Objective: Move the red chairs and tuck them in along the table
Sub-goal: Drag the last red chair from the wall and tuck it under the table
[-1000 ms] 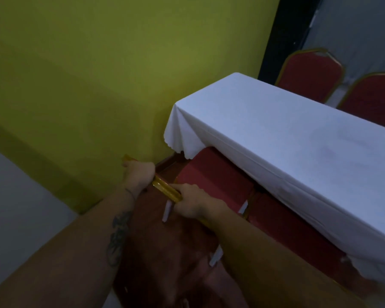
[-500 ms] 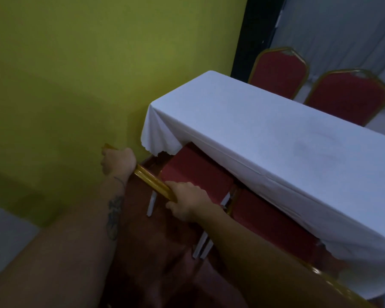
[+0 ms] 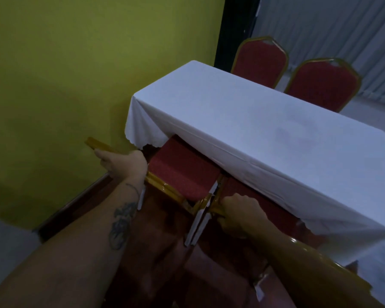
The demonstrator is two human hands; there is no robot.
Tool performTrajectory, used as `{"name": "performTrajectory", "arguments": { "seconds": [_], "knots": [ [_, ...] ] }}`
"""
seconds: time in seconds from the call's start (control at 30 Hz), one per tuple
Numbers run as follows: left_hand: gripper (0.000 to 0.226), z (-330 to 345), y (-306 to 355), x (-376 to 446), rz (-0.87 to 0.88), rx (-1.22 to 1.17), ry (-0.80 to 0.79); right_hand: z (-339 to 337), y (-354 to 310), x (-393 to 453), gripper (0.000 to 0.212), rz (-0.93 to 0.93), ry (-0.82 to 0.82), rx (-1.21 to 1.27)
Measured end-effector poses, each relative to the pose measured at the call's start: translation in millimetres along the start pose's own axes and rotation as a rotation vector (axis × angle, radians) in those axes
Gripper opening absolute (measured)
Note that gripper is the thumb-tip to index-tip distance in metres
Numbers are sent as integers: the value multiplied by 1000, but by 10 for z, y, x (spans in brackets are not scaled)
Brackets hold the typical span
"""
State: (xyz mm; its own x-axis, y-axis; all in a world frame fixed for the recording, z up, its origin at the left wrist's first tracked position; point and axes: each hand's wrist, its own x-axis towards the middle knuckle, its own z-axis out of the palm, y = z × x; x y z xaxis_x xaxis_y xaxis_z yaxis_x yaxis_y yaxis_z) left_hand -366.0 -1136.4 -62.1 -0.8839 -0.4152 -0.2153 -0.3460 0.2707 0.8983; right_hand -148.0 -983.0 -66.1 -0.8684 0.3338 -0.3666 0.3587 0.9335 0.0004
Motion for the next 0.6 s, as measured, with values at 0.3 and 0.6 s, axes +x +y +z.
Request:
{"name": "performTrajectory", "arguments": {
  "seconds": [0.3,0.6],
  "knots": [
    [82,214,175,116,46,23,24,-14,-71,411,21,7,92,20],
    [84,389,241,322,78,91,-16,-98,-81,588,27,18,97,28]
  ]
}}
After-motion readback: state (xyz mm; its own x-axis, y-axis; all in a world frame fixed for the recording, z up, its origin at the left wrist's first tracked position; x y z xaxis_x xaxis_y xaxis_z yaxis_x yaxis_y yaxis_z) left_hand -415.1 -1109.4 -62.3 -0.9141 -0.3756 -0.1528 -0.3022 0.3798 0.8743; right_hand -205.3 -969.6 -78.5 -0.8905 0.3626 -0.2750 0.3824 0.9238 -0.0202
